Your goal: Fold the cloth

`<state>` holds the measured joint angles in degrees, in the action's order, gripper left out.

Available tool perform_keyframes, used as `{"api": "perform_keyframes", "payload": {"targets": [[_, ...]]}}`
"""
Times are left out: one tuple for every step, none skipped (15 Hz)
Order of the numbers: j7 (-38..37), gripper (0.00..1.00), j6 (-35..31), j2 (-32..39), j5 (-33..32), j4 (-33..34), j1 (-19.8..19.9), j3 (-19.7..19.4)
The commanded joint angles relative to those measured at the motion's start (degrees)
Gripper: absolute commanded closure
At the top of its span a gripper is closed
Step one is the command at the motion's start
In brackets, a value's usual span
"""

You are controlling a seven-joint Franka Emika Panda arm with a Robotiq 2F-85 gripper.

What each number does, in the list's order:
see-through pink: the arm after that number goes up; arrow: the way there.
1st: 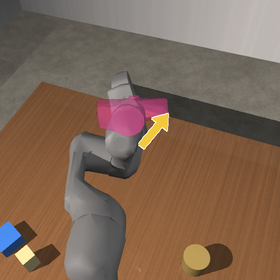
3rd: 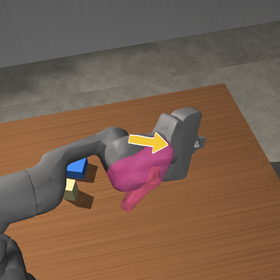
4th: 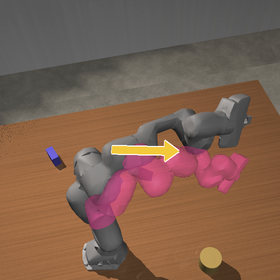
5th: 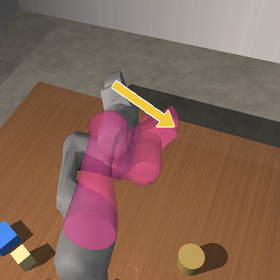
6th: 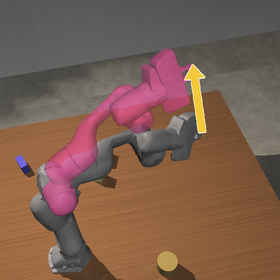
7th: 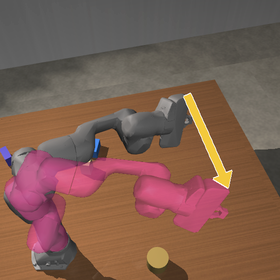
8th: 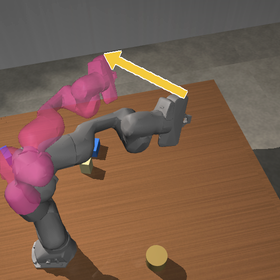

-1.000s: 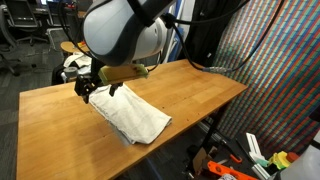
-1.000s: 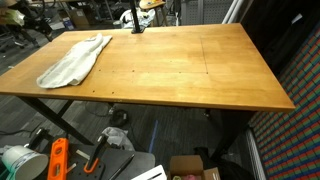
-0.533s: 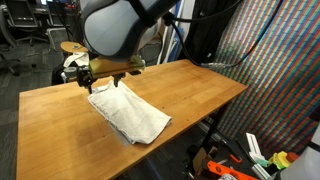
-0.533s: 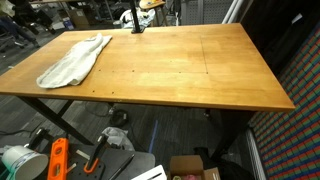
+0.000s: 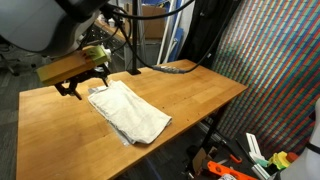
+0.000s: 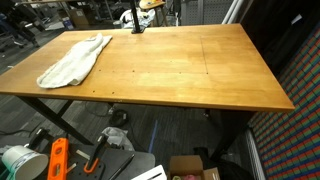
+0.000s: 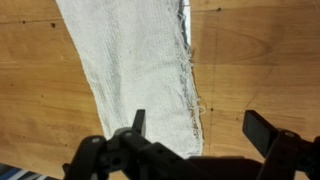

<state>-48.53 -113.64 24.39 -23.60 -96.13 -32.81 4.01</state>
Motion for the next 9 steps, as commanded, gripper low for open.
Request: {"api": "perform_keyframes", "payload": {"targets": [[3.6,0.0,1.0,10.2,2.7,13.8,2.8,2.1],[3.7,0.0,0.0,12.4,3.5,16.6,3.4,2.0],[4.2,0.0,-1.3,14.6,4.8,19.4,4.3,1.9],[4.9,0.0,-1.4,16.5,6.3,22.1,5.0,1.9],[6.0,0.0,-1.4,18.6,7.8,24.6,5.7,1.8],[7.0,0.0,-1.3,20.4,9.3,26.8,6.3,1.7],[7.9,0.0,-1.1,22.1,10.8,28.8,7.0,1.6],[8.9,0.0,-0.8,23.7,12.1,30.7,7.6,1.4],[9.6,0.0,-0.5,25.2,13.2,32.4,8.1,1.2]]}}
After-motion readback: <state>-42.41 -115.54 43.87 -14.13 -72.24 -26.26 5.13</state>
